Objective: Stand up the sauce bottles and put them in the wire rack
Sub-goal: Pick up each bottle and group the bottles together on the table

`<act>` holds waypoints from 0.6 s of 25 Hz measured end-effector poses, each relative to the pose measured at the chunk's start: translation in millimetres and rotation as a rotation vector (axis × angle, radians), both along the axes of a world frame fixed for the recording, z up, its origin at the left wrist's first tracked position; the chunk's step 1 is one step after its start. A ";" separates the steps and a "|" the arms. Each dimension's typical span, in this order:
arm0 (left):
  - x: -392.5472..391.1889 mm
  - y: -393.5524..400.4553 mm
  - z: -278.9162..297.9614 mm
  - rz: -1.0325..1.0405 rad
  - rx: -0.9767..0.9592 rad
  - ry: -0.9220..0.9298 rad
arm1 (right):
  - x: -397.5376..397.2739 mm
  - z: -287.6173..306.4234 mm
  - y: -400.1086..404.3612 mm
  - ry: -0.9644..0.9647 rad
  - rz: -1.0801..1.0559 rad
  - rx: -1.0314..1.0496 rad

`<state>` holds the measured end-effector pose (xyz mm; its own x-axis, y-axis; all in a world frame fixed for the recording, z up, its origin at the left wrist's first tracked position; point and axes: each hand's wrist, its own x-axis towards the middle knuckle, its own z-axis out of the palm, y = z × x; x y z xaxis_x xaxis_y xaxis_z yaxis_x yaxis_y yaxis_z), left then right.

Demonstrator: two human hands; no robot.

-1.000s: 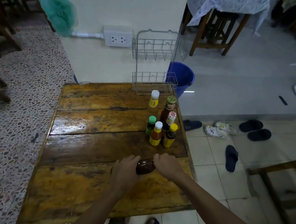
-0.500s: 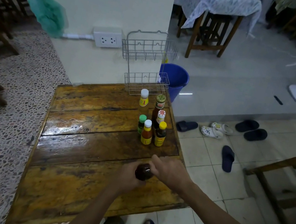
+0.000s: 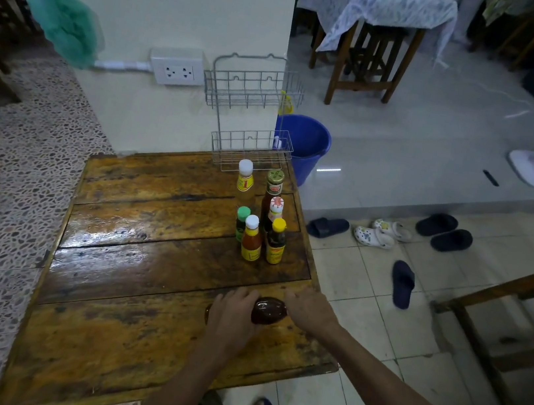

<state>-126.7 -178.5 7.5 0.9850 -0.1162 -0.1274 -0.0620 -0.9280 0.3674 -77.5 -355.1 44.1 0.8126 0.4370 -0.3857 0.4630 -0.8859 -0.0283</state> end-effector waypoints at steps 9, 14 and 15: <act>20.8 2.4 -13.9 0.161 -0.167 0.061 | -5.1 13.4 16.4 -0.034 -0.466 0.575; 36.0 10.6 -18.1 0.321 -0.571 0.061 | -1.1 15.6 44.2 -0.058 -0.401 0.714; 37.7 12.8 -18.5 0.339 -0.629 0.055 | 1.1 12.8 46.8 -0.071 -0.383 0.723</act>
<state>-89.0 -165.7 -11.0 0.9740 0.1268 -0.1877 0.2262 -0.5042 0.8334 -76.4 -308.3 56.9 0.9679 0.2449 -0.0570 0.1541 -0.7569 -0.6351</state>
